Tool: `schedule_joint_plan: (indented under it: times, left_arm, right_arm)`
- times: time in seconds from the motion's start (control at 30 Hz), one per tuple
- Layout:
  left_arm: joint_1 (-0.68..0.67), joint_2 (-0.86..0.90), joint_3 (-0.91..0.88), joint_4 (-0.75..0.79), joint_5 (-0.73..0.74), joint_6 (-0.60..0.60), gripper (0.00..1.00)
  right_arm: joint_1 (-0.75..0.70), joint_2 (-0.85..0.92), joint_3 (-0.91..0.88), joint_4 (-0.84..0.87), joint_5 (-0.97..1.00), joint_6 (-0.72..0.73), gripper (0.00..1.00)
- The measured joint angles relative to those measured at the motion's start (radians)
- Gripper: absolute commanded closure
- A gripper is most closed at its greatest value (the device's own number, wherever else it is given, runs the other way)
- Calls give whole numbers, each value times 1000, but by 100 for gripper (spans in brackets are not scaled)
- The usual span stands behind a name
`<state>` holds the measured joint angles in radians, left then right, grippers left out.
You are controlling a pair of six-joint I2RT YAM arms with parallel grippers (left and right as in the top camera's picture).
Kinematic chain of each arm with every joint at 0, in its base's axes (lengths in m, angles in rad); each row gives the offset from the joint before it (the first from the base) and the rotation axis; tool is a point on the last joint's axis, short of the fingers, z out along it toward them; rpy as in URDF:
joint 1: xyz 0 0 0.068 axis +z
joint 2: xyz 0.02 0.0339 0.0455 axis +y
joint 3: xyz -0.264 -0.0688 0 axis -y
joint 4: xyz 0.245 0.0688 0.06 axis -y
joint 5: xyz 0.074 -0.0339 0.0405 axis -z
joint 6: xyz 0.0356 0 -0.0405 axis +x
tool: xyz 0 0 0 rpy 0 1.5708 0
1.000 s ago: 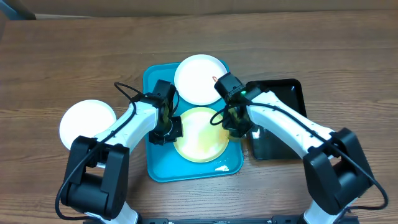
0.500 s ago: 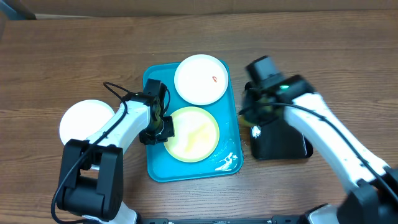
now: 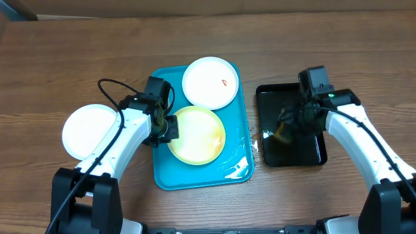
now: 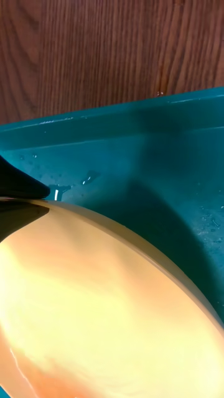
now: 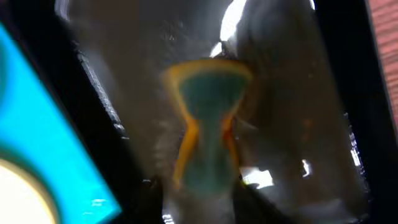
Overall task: Clean dirty plates on tray and stack at the side
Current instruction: 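Return the sponge to the black tray with the right gripper, then lift the yellow plate with left gripper and tilt it over the black tray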
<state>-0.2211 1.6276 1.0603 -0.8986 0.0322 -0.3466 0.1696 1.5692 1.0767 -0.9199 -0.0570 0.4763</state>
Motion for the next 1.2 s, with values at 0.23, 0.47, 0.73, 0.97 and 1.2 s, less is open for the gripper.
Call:
schedule_joint_plan:
  times: [0.23,0.47,0.73,0.97,1.2]
  left_arm:
    - [-12,0,10,2,1,14,96]
    - [-130,0,223,-80,-4,36,96]
    - [-337,-1,431,2,-150,39,96]
    - [-542,45,435,180,-399,35,96]
    - [-726,175,435,339,-679,85,96]
  right_arm:
    - [-40,-12,17,-78,9,-3,58]
    - [-296,-206,175,-219,-34,-8,48]
    - [-493,-244,180,-296,-113,-62,48]
    - [-503,-244,180,-298,-127,-84,48]
    - [-503,-244,180,-304,-130,-93,48]
